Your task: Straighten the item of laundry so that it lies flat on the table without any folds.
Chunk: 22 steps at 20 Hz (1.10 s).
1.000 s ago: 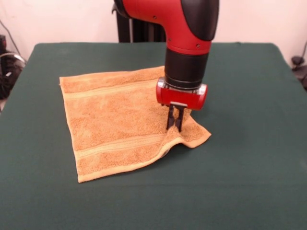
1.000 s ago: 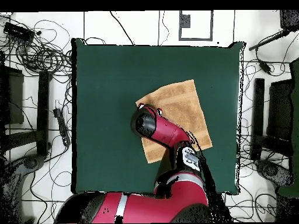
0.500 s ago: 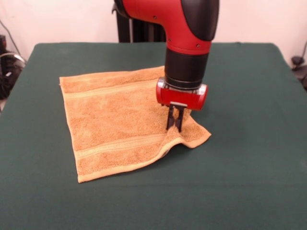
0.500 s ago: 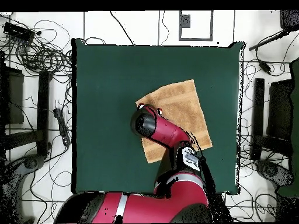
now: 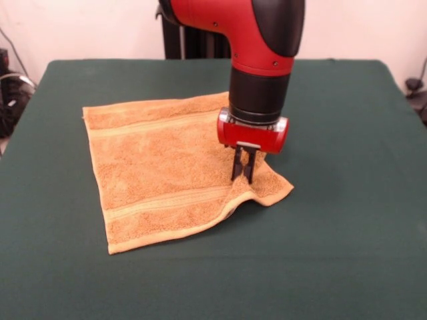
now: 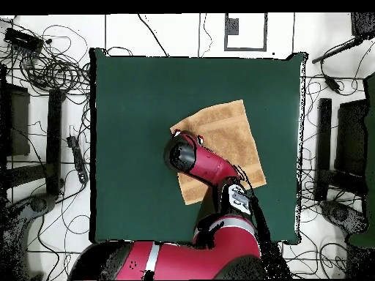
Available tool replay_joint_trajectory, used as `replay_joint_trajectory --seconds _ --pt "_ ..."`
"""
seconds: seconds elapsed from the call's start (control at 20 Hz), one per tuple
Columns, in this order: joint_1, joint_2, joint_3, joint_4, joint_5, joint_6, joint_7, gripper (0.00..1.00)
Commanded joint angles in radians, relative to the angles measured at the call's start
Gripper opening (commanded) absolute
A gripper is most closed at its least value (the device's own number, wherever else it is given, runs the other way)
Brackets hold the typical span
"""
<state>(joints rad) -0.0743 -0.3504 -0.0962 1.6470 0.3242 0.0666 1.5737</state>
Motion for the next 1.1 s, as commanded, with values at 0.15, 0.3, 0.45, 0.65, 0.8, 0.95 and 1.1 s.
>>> replay_joint_trajectory --seconds 0.15,0.3,0.45,0.65,0.8,0.95,1.1 --pt "0.031 0.129 0.084 0.036 0.005 -0.049 0.226 0.0" --pt "0.035 0.129 0.078 0.038 0.005 -0.05 0.227 0.0" --pt "0.032 0.126 0.081 0.044 0.014 -0.049 0.238 0.0" --pt "0.032 0.125 0.08 0.041 0.006 -0.041 0.226 0.0" --pt "0.032 0.126 0.08 0.031 -0.008 -0.022 0.201 0.0" --pt "0.035 0.126 0.077 0.04 0.004 -0.046 0.226 0.0" --pt "0.032 0.127 0.08 0.037 -0.004 -0.035 0.211 0.0"
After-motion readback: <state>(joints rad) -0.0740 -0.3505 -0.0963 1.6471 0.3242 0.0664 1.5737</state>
